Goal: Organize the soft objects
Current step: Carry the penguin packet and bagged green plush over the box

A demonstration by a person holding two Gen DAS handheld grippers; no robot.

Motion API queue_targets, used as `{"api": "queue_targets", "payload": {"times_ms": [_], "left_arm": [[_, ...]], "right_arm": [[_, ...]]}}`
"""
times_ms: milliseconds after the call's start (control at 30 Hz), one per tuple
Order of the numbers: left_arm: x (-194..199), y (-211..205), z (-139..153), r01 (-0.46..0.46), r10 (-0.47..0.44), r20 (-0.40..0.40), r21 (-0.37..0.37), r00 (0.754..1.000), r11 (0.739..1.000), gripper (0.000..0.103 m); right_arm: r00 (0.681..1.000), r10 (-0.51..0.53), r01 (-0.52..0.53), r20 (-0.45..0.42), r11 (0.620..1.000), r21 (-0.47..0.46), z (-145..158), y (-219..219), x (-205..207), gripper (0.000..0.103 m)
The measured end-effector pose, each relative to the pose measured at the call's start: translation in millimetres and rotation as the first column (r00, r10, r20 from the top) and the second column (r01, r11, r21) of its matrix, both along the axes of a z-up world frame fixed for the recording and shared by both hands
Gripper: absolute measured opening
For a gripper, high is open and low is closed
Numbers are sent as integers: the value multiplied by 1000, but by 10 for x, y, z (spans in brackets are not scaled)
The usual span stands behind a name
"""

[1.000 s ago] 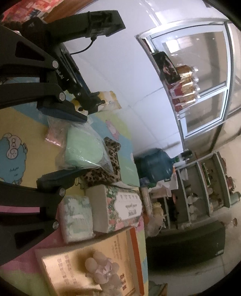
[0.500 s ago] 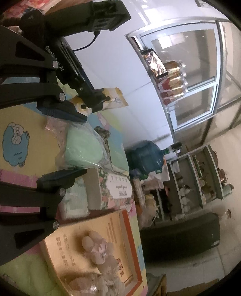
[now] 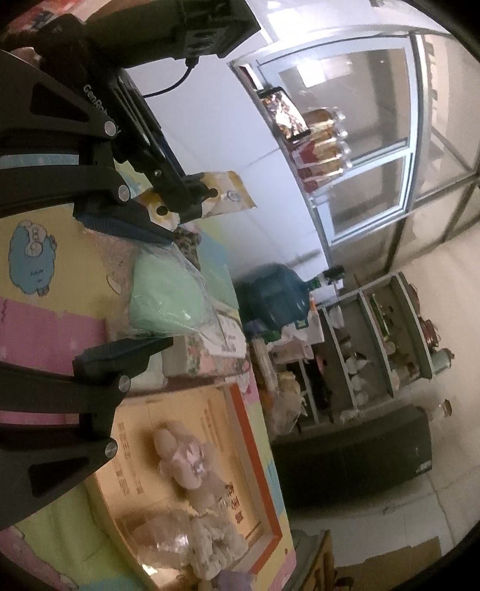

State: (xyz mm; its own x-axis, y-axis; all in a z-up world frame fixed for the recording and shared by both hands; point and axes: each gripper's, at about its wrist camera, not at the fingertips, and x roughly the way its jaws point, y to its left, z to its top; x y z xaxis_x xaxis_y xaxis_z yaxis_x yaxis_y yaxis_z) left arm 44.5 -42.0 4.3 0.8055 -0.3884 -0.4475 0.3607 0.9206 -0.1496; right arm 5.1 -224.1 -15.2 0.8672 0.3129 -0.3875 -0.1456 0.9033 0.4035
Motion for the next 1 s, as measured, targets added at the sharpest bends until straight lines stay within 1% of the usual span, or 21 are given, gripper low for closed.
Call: {"api": "queue_targets", "payload": {"times_ms": [267, 500, 800, 1000], "left_arm": [[-1, -330, 41, 59, -59, 14, 14, 998, 998, 40], [19, -687, 58, 124, -124, 18, 22, 992, 992, 40], [80, -1172, 69, 216, -216, 9, 21, 976, 976, 40], [187, -1457, 44, 258, -258, -19, 6, 966, 966, 40]], "right_arm": [[998, -53, 53, 16, 998, 19, 19, -315, -86, 50], [992, -122, 121, 26, 992, 26, 36, -667, -191, 50], [973, -229, 228, 43, 973, 25, 76, -1206, -353, 50], [952, -302, 301, 48, 953, 27, 80, -1597, -411, 50]]}}
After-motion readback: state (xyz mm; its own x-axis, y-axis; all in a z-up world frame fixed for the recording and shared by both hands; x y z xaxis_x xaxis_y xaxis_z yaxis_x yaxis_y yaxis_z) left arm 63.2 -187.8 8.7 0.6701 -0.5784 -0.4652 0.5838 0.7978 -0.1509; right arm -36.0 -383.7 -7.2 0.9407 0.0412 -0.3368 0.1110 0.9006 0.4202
